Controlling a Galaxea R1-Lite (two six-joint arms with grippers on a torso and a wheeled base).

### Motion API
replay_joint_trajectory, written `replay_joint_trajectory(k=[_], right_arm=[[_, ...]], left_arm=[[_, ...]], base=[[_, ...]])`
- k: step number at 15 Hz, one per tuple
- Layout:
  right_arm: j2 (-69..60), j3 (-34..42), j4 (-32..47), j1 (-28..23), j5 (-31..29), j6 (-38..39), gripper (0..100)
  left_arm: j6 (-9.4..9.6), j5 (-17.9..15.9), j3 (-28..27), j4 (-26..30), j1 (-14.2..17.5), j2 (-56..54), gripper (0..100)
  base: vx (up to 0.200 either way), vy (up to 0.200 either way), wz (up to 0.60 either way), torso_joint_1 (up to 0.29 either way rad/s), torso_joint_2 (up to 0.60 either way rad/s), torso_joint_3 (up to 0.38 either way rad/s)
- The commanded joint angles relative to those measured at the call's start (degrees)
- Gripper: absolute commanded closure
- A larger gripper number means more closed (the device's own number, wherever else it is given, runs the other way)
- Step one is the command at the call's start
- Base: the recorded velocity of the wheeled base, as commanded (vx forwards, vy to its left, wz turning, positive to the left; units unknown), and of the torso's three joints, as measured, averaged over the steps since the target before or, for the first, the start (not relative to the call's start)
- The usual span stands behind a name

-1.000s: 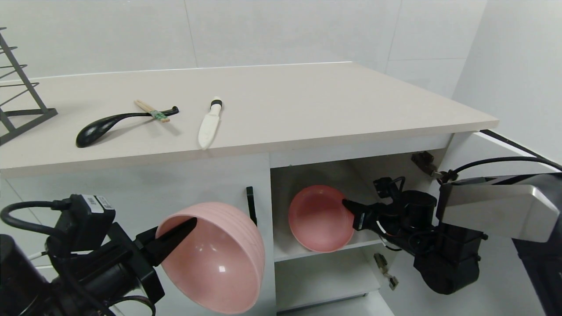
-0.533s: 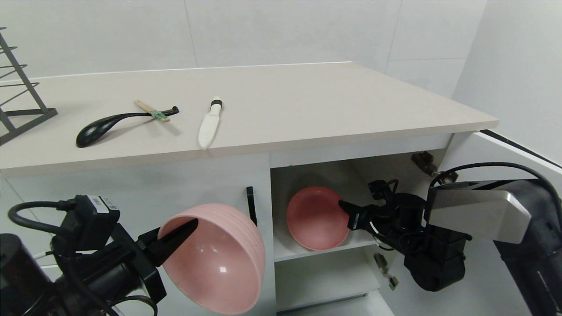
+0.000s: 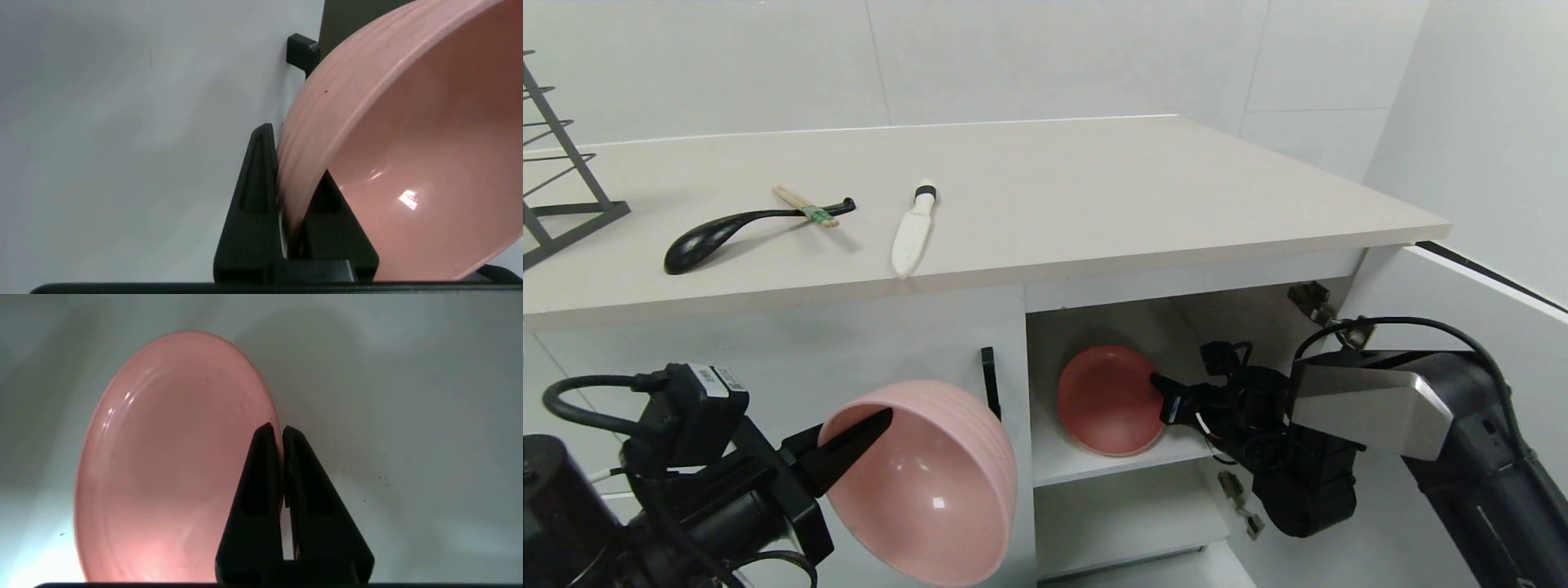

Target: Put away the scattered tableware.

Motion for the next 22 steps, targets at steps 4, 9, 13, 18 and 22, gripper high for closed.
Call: replay_joint_trajectory(k=[4, 9, 13, 18, 22], right_arm=[[2.6, -5.3, -0.1, 0.6, -3.9, 4.0, 100], [3.0, -6.6, -0.1, 0.4, -4.6, 4.2, 0], [1.6, -5.4, -0.1, -1.4, -3.9, -0.4, 0], [-12.5, 14.4, -0.1, 0.1, 1.5, -12.4, 0], [-27.0, 29.9, -0.1, 4.4, 1.4, -18.5, 0]], left_arm=[[0.0, 0.0, 0.0, 0.0, -0.1, 0.8, 100], [0.0, 0.0, 0.0, 0.0, -0.2, 0.9, 100], [0.0, 0.0, 0.0, -0.1, -0.2, 0.5, 100], [0.0, 0.0, 0.0, -0.1, -0.2, 0.5, 100], [0.0, 0.1, 0.0, 0.0, -0.6, 0.2, 100]], base=[[0.0, 0.0, 0.0, 0.0, 0.0, 0.0], [0.0, 0.0, 0.0, 0.0, 0.0, 0.0], [0.0, 0.0, 0.0, 0.0, 0.0, 0.0], [0.0, 0.0, 0.0, 0.0, 0.0, 0.0], [0.0, 0.0, 0.0, 0.0, 0.0, 0.0]])
